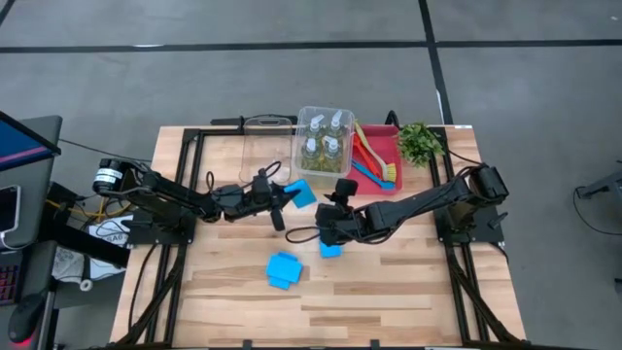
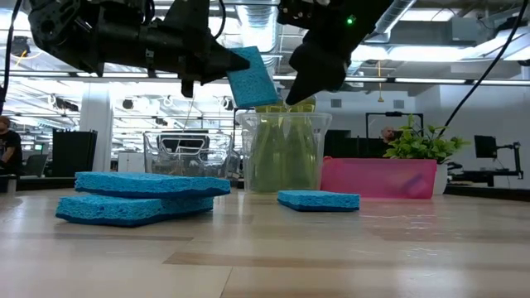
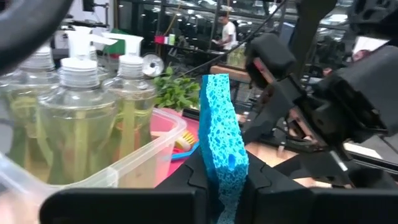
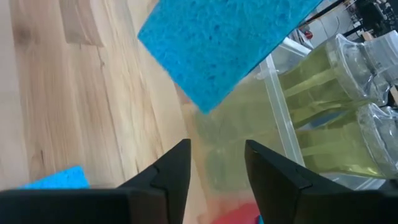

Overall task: Pick & Place Kitchen Sink Supplies
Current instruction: Put the blue sponge into the transparent bin

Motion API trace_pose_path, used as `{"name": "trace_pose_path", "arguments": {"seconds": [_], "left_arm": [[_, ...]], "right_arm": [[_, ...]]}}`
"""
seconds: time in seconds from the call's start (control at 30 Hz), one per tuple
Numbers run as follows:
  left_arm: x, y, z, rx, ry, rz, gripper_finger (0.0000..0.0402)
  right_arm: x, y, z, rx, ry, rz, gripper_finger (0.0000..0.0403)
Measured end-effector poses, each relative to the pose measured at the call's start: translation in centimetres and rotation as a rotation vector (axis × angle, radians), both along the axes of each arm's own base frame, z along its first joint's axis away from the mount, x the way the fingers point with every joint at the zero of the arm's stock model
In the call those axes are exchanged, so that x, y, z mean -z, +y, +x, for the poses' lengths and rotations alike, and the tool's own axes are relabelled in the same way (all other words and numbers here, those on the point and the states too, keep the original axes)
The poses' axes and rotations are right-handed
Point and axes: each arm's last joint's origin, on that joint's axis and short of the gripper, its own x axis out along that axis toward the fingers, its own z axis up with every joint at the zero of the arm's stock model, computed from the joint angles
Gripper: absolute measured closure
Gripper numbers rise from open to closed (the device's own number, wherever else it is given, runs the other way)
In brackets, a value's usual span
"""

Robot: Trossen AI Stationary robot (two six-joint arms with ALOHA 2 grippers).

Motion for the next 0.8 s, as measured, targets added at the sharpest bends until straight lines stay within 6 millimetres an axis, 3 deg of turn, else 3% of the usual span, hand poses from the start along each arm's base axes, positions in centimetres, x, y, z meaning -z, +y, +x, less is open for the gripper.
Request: {"name": "trace_pose_path", "arguments": {"seconds": [0.37, 0.6, 0.8], "left_arm": [[0.1, 0.0, -0.6, -0.14, 0.036, 0.001, 0.0373], [-1.1, -0.6, -4.2, -0.233, -0.017, 0.03, 0.0376], [-0.2, 0.0, -8.0, -0.403, -0.048, -0.013, 0.0364]], "right_arm": [[-0.3, -0.1, -0.3, 0.006, 0.003, 0.001, 0.0257], [-0.1, -0.1, -0.6, 0.015, 0.032, 0.001, 0.0254], [-0.1, -0.2, -0.6, 0.017, 0.024, 0.004, 0.0258]]}}
